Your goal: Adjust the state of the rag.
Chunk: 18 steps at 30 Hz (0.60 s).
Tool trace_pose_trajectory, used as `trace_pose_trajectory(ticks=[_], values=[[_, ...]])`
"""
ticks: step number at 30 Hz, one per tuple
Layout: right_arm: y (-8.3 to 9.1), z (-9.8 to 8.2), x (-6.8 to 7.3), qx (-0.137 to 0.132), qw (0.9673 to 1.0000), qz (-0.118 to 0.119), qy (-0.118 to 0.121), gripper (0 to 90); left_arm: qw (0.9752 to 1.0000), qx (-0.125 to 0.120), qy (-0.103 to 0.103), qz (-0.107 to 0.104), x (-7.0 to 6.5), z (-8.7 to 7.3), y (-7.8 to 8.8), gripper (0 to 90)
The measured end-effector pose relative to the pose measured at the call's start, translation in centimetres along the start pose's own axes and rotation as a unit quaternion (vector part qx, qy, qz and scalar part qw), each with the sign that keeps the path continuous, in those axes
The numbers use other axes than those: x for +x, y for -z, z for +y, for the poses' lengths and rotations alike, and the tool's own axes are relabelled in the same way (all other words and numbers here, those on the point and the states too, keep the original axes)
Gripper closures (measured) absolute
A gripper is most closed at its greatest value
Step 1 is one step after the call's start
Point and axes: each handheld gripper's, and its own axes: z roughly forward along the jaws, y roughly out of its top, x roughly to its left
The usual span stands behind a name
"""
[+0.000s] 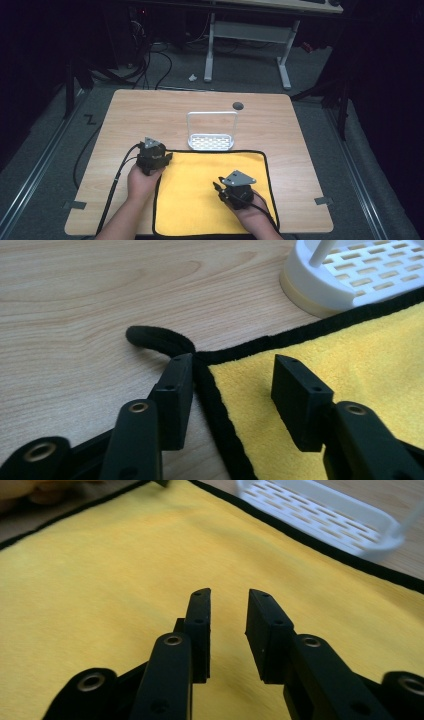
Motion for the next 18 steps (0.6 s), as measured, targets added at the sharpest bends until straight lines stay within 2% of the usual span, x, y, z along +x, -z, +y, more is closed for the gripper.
trace_pose_trajectory(ticks=[2,3,5,6,8,9,10,11,12,13,15,18], values=[[-0.4,0.5,1.2,-0.002,0.9999,0.007,0.013,65.9,0.9998,-0.003,-0.016,0.013,-0.7,-0.2,0.0,63.3],[-0.4,0.5,1.2,-0.002,0.9999,0.007,0.013,65.9,0.9995,-0.005,-0.024,0.018,-1.0,-0.4,0.0,63.3],[-1.0,1.0,2.4,-0.002,0.9995,0.014,0.028,64.2,0.9992,-0.006,-0.036,0.015,-1.3,-0.5,0.0,72.4],[-1.5,1.4,3.4,-0.002,0.9992,0.018,0.037,62.9,0.9992,-0.006,-0.037,0.012,-1.3,-0.5,0.1,78.5],[-1.7,1.7,3.9,-0.001,0.9989,0.023,0.04,61.6,0.9992,-0.006,-0.039,0.003,-1.3,-0.5,0.1,81.1],[-2.2,2.1,5.0,-0.003,0.9984,0.029,0.048,60.1,0.9996,-0.005,-0.027,-0.009,-0.9,-0.5,0.1,83.2],[-2.2,2.1,5.0,-0.003,0.9984,0.029,0.048,60.1,0.9996,-0.005,-0.027,-0.009,-0.9,-0.5,0.1,83.5],[-2.6,2.4,6.1,-0.001,0.9977,0.036,0.057,59.0,0.9994,-0.005,-0.001,-0.034,-0.3,-0.5,0.2,83.7],[-2.8,2.6,6.6,0.0,0.9975,0.042,0.057,58.7,0.999,-0.005,0.012,-0.044,0.1,-0.6,0.2,83.7],[-2.8,2.6,6.6,0.0,0.9975,0.042,0.057,58.7,0.999,-0.005,0.012,-0.044,0.1,-0.6,0.2,83.7],[-3.2,2.8,7.6,0.002,0.9968,0.052,0.061,58.7,0.9981,-0.005,0.027,-0.055,0.4,-0.6,0.2,83.7],[-4.1,3.2,9.6,0.004,0.9943,0.075,0.076,58.9,0.9971,-0.004,0.032,-0.069,0.6,-0.7,0.2,83.5]])
